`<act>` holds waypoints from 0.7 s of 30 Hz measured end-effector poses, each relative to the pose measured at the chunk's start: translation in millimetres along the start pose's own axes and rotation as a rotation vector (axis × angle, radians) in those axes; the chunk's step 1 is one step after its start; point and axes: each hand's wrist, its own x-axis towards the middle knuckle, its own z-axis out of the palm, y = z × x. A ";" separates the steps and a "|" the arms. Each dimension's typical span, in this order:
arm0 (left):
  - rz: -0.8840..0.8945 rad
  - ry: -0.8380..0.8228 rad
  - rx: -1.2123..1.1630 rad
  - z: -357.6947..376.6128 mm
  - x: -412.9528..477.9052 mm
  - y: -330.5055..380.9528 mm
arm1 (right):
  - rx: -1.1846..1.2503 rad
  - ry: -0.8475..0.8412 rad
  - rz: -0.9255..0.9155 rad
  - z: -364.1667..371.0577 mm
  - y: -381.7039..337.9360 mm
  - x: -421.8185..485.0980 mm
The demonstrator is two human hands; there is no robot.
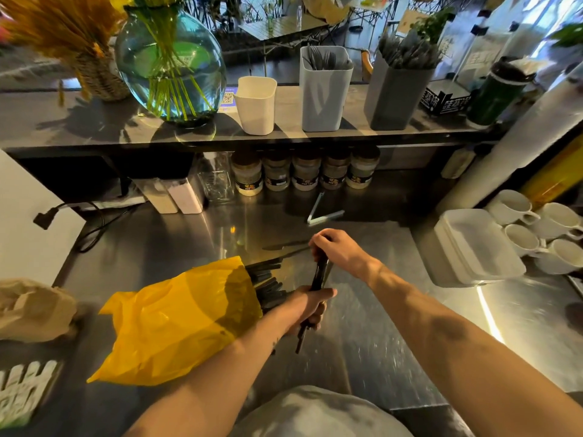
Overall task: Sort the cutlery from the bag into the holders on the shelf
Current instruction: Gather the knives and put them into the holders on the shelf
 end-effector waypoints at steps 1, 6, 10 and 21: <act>-0.001 -0.001 -0.015 2.3 -1.2 3.1 | -0.007 -0.007 0.017 1.5 2.7 -0.7; -0.018 0.043 -0.036 -0.8 -3.8 4.5 | 0.068 -0.012 0.020 1.3 4.8 -5.6; 0.079 0.157 -0.130 -2.4 -6.8 17.3 | 0.467 0.160 0.046 9.2 11.9 -9.4; 0.296 0.321 -0.482 -18.3 6.1 69.2 | 1.000 0.170 0.404 51.7 63.6 -39.7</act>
